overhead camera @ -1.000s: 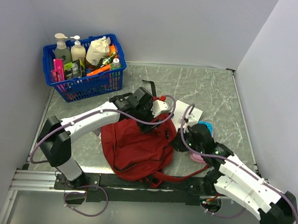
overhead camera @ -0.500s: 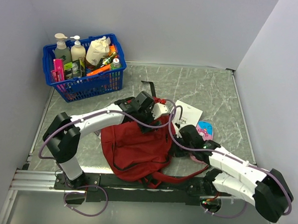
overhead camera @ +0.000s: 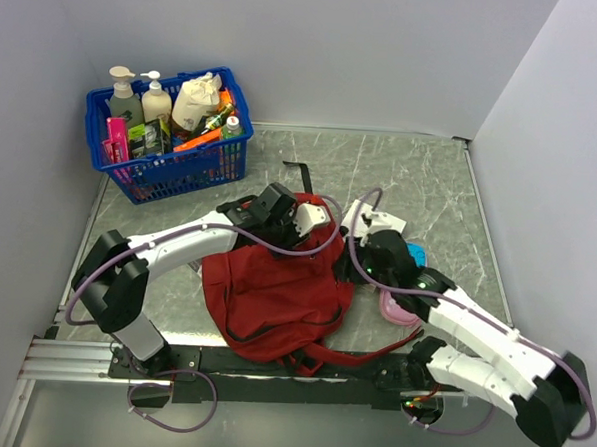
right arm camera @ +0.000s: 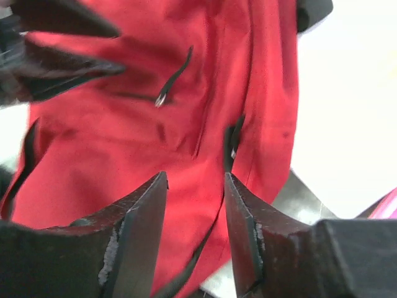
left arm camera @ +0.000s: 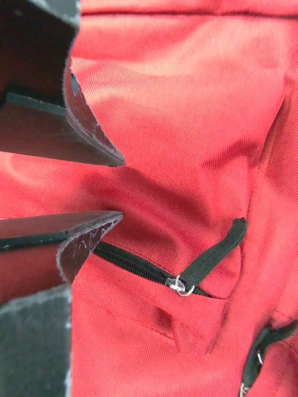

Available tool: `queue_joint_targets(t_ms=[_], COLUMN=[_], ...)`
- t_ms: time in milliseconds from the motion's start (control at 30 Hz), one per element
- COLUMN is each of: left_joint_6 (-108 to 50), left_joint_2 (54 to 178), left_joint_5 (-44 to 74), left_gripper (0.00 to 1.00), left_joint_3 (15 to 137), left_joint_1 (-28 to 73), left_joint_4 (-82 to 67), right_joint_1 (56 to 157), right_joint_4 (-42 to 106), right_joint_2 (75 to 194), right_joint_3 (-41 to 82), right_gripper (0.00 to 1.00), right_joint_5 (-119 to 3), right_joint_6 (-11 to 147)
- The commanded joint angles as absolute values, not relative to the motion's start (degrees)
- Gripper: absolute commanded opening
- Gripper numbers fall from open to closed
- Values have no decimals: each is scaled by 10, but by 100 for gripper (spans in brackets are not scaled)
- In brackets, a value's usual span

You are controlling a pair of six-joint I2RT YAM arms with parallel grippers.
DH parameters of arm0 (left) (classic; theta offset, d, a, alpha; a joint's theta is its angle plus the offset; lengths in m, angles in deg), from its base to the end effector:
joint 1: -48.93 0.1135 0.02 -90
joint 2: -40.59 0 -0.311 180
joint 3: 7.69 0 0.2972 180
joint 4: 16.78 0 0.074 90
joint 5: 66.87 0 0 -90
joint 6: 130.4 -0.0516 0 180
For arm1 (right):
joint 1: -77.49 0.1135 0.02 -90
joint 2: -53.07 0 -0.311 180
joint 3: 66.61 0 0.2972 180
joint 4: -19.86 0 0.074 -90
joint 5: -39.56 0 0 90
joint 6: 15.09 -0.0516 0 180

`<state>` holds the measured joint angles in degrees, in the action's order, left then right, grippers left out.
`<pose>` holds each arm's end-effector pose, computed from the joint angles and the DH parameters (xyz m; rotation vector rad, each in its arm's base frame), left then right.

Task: Pack the student bag
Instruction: Adjust the student bag at the center of the board.

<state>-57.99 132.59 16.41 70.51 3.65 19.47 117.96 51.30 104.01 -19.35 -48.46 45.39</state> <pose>0.2771 -0.2884 0.2574 1.3323 2.0787 -0.3554 0.1711 0.1436 0.2637 -0.1954 2.2509 0.6408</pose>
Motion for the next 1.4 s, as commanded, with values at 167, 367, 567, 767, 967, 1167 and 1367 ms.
queue_joint_targets(t_ms=[167,367,567,767,967,1167,1367], left_joint_6=[-561,-560,-560,-582,-623,-684,-664], left_joint_2=[1289,1296,1330,1388,1467,1540,1513], left_joint_5=[178,188,224,201,120,-10,2], left_gripper=[41,58,78,97,99,69,1], left_joint_3=[701,708,735,809,872,979,1062], left_joint_1=[45,48,103,166,190,204,204], left_joint_4=[175,173,149,137,168,318,344], right_joint_1=[1178,1184,1185,1193,1210,1214,1221], right_joint_4=[467,459,468,458,455,453,427], right_joint_2=[1068,1108,1156,1152,1136,1113,1060], right_joint_3=[-209,-232,-225,-223,-242,-250,-268], right_gripper=[38,45,46,45,43,37,32], right_joint_5=[-481,-517,-506,-506,-506,-493,-503], right_joint_6=[462,474,454,450,441,437,443])
